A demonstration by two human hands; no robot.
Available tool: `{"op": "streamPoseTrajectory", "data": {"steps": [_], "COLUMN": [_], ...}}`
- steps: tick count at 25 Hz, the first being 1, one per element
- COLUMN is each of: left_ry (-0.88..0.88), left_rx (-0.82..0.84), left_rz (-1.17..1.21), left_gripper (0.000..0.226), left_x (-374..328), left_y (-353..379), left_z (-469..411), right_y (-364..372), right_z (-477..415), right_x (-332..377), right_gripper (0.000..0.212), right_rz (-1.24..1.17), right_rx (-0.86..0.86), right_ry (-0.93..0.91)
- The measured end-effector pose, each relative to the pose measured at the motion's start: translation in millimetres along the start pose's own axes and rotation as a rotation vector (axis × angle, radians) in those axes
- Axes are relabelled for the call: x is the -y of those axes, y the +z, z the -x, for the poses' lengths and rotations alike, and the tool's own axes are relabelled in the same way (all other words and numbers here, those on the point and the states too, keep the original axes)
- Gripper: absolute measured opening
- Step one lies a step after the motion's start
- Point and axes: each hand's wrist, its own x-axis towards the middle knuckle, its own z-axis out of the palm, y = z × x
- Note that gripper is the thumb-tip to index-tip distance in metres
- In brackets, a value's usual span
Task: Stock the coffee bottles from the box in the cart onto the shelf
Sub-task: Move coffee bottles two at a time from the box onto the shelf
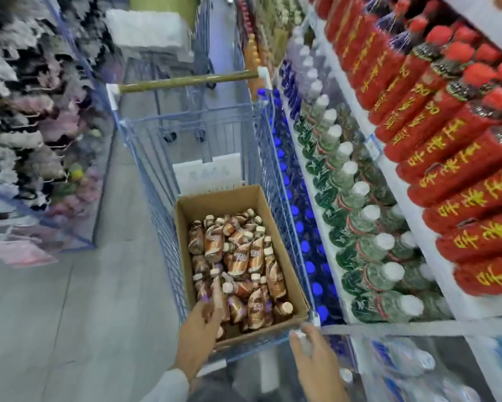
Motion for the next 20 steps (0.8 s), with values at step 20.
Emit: {"op": "streamPoseTrajectory", "data": {"steps": [20], "left_ry": [-0.507], "left_rx": [0.157], "left_rz": [0.321], "left_gripper": [0.083], "left_x": [11.4], "left_y": [16.0], "left_z": [-70.0], "right_y": [31.2], "right_z": [-62.5], "right_x": [48.1], "right_gripper": [0.043], "right_rz": [0.117], "right_rx": [0.332], "right_ry": [0.058]}}
